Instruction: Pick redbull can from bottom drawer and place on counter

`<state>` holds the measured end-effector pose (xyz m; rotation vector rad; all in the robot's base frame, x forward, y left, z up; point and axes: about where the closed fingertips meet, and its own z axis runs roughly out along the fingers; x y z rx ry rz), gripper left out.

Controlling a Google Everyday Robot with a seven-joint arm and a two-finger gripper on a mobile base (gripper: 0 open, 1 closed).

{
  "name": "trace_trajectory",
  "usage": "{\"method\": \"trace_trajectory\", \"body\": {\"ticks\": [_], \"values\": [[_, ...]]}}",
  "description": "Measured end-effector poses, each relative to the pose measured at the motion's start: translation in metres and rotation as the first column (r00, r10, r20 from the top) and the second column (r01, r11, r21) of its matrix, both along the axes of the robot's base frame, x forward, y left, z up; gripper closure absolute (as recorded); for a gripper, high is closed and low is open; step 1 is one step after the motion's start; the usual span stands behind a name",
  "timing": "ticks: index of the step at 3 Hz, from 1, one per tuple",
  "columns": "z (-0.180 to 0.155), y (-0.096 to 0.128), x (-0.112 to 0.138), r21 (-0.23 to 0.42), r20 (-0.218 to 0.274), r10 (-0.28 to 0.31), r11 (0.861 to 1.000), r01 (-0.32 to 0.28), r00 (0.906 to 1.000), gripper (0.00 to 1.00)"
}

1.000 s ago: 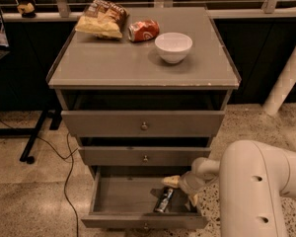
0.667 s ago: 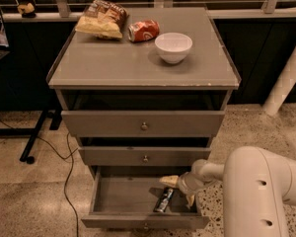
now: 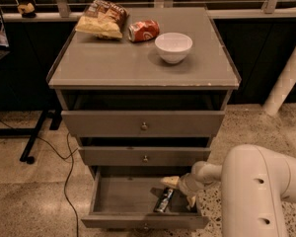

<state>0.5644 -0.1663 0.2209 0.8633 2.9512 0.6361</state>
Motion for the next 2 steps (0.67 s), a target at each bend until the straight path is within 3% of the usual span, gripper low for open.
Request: {"method": "trace_trajectory", "body": {"ticks": [1, 2], "values": [[-0.019, 0.000, 0.000, -0.046, -0.003, -0.053, 0.998, 0.053, 0.9986, 0.00], [-0.036, 0.009, 0.006, -0.050, -0.009, -0.069, 0.996, 0.068, 0.9976, 0.00]]}}
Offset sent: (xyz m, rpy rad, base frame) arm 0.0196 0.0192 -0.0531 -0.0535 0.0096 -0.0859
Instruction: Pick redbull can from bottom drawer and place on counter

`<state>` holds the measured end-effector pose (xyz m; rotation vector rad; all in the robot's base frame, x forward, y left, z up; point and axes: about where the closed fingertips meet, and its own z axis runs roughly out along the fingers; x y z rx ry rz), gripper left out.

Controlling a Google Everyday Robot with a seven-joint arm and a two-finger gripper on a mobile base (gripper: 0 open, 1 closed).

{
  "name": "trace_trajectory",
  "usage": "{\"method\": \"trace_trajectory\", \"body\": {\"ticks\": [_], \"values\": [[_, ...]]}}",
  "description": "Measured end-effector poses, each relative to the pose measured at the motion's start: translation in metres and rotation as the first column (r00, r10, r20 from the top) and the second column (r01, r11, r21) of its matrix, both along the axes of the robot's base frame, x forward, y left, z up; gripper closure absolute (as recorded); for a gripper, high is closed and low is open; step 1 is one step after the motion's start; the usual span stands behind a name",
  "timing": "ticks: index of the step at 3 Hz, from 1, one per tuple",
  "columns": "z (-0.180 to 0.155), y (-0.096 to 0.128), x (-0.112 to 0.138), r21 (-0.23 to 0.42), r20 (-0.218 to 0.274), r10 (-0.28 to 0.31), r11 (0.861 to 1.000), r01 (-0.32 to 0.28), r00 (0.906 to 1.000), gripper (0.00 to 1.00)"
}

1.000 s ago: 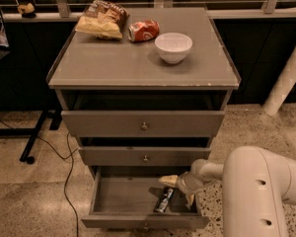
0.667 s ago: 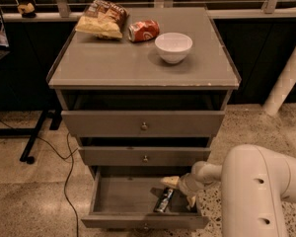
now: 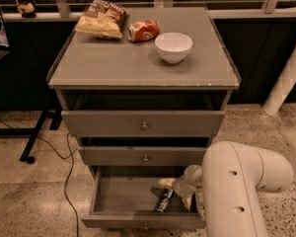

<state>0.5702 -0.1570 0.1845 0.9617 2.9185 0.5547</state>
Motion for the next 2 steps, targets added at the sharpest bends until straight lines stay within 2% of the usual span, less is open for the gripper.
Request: {"method": "trace_trajectory", "body": {"ticks": [2], "values": [[-0.015, 0.020, 0.012, 0.048, -0.012, 0.030, 0.998, -0.029, 0.9995, 0.00]]}}
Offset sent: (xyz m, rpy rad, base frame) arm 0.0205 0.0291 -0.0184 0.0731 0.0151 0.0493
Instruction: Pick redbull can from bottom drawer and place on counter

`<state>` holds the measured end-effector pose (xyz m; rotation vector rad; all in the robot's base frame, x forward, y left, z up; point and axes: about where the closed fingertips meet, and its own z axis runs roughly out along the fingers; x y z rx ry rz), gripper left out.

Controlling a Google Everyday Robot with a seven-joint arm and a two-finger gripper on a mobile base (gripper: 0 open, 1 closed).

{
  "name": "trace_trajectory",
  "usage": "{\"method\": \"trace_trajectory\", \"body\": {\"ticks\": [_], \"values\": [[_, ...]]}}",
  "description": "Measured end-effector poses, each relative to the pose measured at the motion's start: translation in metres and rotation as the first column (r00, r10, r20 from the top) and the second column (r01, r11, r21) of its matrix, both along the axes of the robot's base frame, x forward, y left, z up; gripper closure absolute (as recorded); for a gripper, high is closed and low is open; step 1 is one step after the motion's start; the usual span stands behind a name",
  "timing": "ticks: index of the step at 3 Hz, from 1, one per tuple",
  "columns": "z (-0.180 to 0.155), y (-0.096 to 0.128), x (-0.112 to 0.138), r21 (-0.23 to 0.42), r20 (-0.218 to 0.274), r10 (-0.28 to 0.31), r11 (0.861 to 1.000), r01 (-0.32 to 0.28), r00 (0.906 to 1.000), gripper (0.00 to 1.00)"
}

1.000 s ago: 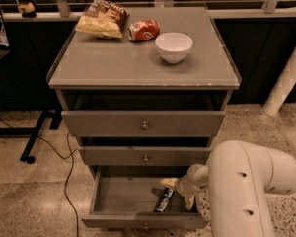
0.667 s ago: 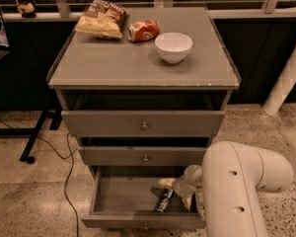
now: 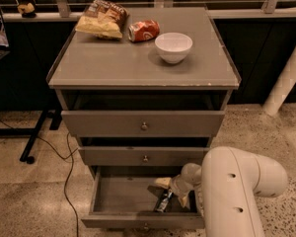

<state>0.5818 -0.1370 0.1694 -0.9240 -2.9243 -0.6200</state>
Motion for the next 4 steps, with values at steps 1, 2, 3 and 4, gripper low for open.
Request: {"method": "trace_trajectory", "body": {"ticks": [1, 2, 3, 4], "values": [[-0.010, 0.007, -0.001, -0.010, -0.021, 0.023, 1.000, -0.023, 0.9995, 0.00], [-0.018, 0.011, -0.004, -0.040, -0.035, 0.042, 0.998, -0.043, 0.9985, 0.00], [-0.023, 0.012, -0.007, -0.051, -0.045, 0.048, 0.997, -0.050, 0.9979, 0.00], [-0.028, 0.012, -0.010, -0.060, -0.054, 0.050, 0.997, -0.054, 0.9973, 0.00]]}}
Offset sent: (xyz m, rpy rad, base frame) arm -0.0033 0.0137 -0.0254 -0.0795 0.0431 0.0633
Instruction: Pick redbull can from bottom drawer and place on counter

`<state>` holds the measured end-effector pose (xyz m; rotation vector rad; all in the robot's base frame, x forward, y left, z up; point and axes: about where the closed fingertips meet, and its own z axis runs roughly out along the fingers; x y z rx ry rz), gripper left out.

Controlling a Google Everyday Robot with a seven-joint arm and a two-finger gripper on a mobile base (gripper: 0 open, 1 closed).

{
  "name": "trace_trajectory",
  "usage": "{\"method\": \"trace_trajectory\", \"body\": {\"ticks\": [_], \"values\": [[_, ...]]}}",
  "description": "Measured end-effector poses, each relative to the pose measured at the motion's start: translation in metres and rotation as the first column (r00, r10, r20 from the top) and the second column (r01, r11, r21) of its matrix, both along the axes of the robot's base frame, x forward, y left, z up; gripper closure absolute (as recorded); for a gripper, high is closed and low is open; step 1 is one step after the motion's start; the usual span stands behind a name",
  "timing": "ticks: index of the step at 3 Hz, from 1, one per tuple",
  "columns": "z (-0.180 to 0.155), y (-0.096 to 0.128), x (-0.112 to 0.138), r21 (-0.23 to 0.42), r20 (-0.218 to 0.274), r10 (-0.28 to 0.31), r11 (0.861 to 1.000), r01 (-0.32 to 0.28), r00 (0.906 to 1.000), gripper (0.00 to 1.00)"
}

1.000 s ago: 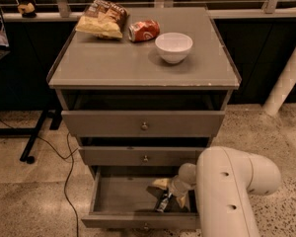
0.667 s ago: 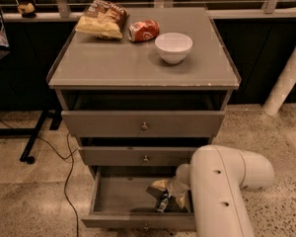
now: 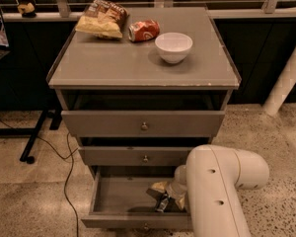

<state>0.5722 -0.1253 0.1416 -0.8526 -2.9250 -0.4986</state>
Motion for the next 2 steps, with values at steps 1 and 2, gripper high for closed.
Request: {"method": "trace_trajectory", "body": {"ticks": [1, 2], "values": [[-0.007, -0.001, -0.004, -0.013, -0.016, 0.006, 1.000, -0.006, 0.9999, 0.00], [-0.023, -0.006, -0.011, -0.031, -0.052, 0.003, 1.000, -0.004, 0.9986, 0.00]]}}
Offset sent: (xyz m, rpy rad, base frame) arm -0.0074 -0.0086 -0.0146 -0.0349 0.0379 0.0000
